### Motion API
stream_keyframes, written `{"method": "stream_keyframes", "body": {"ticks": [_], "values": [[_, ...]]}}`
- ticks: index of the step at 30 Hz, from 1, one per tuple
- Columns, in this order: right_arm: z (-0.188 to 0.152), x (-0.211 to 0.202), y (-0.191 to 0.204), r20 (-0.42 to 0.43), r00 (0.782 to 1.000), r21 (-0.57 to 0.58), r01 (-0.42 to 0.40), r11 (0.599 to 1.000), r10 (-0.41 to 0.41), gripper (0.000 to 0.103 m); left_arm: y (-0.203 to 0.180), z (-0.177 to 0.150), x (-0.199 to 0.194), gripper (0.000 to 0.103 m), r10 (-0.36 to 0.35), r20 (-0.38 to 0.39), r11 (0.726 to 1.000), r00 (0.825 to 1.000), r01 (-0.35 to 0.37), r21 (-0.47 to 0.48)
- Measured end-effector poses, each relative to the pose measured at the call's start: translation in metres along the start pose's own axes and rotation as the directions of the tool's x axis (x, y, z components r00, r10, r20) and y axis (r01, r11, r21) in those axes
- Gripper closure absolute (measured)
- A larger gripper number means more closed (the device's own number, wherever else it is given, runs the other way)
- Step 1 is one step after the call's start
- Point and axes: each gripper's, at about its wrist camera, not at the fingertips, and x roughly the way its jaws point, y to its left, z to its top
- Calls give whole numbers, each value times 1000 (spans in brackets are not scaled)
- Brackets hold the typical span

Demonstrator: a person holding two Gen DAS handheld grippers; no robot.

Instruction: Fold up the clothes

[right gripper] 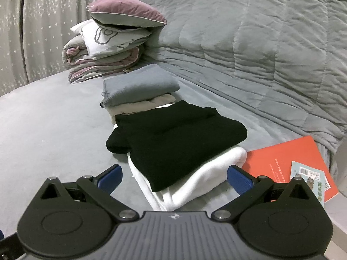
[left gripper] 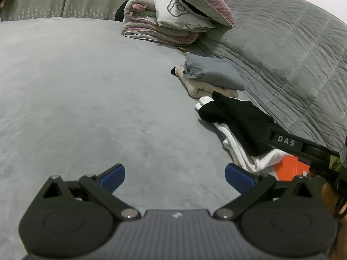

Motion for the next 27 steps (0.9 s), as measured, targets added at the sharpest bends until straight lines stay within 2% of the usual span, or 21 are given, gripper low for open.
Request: {"method": "stream_keyframes", "body": {"ticks": [10, 27], "values": [[1, 3, -5, -13, 1000, -10, 24, 1000, -24, 0, -3, -3, 0, 0, 2, 12, 1000, 1000, -2, 12], [-1, 2, -5, -25, 1000, -6, 4, 1000, -4, 0, -1, -3, 0, 0, 16, 3, 1000, 1000, -16, 10]]}}
